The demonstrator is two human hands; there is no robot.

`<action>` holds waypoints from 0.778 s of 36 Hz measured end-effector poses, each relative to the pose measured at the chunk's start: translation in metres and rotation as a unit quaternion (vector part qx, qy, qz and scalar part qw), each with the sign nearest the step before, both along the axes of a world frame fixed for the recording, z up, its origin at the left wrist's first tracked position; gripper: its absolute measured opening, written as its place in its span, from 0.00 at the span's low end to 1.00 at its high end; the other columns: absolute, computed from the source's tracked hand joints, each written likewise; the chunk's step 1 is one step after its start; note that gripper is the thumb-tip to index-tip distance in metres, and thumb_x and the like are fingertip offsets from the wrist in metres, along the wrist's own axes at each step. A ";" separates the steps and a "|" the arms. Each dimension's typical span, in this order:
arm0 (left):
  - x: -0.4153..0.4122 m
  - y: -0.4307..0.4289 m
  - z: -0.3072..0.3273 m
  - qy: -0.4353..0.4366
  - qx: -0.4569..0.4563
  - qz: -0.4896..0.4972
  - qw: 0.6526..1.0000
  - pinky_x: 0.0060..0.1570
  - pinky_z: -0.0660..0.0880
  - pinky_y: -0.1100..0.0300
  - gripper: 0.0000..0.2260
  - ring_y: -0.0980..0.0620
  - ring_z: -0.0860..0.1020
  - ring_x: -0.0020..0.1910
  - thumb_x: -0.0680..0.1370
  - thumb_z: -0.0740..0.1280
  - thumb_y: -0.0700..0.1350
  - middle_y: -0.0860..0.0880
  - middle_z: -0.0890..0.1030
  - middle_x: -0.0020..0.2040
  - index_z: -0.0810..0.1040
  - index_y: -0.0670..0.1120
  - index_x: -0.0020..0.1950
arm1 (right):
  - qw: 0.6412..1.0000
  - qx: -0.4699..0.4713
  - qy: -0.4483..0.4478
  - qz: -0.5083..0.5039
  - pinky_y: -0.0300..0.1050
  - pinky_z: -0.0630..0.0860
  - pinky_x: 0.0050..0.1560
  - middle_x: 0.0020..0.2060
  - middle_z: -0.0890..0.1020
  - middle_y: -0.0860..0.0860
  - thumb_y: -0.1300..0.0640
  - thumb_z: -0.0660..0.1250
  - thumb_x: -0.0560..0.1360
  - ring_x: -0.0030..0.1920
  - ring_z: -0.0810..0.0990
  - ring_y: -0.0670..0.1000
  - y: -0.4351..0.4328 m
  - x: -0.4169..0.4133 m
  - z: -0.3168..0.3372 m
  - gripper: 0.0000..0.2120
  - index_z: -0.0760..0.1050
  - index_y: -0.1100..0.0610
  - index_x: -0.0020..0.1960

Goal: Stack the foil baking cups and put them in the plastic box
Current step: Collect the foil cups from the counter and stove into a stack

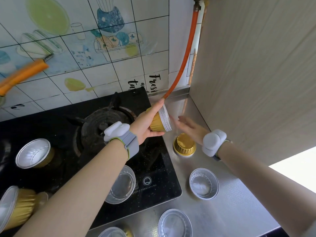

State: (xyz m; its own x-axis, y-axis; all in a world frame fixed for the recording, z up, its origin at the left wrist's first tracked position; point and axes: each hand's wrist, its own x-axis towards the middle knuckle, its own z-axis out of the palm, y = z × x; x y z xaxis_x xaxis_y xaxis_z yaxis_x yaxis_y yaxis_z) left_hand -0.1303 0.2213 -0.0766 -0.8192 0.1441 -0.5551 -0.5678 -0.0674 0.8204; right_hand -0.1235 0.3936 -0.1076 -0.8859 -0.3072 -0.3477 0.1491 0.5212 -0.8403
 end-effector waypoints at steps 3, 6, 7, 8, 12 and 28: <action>0.000 0.000 -0.002 -0.001 -0.003 0.002 1.000 0.48 0.79 0.50 0.30 0.45 0.76 0.59 0.71 0.66 0.63 0.45 0.75 0.62 0.68 0.50 0.68 | 0.996 0.093 -0.014 0.000 0.49 0.61 0.72 0.73 0.63 0.54 0.44 0.60 0.76 0.72 0.63 0.55 0.007 0.002 -0.025 0.33 0.54 0.56 0.74; 0.000 -0.001 -0.004 -0.008 0.001 0.005 1.000 0.47 0.80 0.50 0.32 0.45 0.76 0.60 0.69 0.67 0.64 0.45 0.75 0.63 0.67 0.51 0.69 | 0.980 0.197 -0.030 0.001 0.55 0.63 0.71 0.73 0.62 0.54 0.41 0.70 0.68 0.72 0.62 0.57 0.014 0.000 -0.053 0.44 0.51 0.55 0.75; 0.000 -0.001 -0.005 -0.011 0.001 0.008 1.000 0.47 0.80 0.50 0.32 0.45 0.76 0.60 0.69 0.67 0.64 0.45 0.75 0.63 0.67 0.51 0.69 | 0.974 0.223 -0.023 0.001 0.55 0.64 0.70 0.72 0.63 0.54 0.42 0.72 0.65 0.71 0.63 0.58 0.014 0.001 -0.060 0.46 0.52 0.55 0.74; 0.000 -0.001 -0.005 -0.009 0.000 0.010 1.000 0.46 0.80 0.51 0.32 0.45 0.76 0.59 0.69 0.67 0.63 0.45 0.75 0.62 0.67 0.51 0.69 | 0.970 0.241 -0.011 -0.001 0.56 0.65 0.69 0.71 0.65 0.55 0.43 0.74 0.64 0.70 0.65 0.58 0.014 0.002 -0.065 0.47 0.54 0.55 0.74; 0.000 0.000 -0.010 -0.005 -0.012 0.004 1.000 0.44 0.80 0.53 0.30 0.46 0.76 0.58 0.71 0.66 0.63 0.46 0.75 0.62 0.68 0.51 0.68 | 0.959 0.283 0.015 -0.011 0.57 0.67 0.66 0.67 0.70 0.56 0.45 0.76 0.61 0.66 0.68 0.59 0.014 0.004 -0.079 0.45 0.59 0.56 0.70; 0.006 -0.003 -0.013 -0.013 -0.022 0.000 1.000 0.47 0.79 0.52 0.31 0.46 0.76 0.59 0.71 0.65 0.64 0.45 0.75 0.62 0.67 0.51 0.69 | 0.978 0.167 -0.044 -0.119 0.51 0.73 0.59 0.63 0.73 0.56 0.50 0.77 0.62 0.61 0.74 0.58 0.008 -0.002 -0.064 0.41 0.61 0.57 0.68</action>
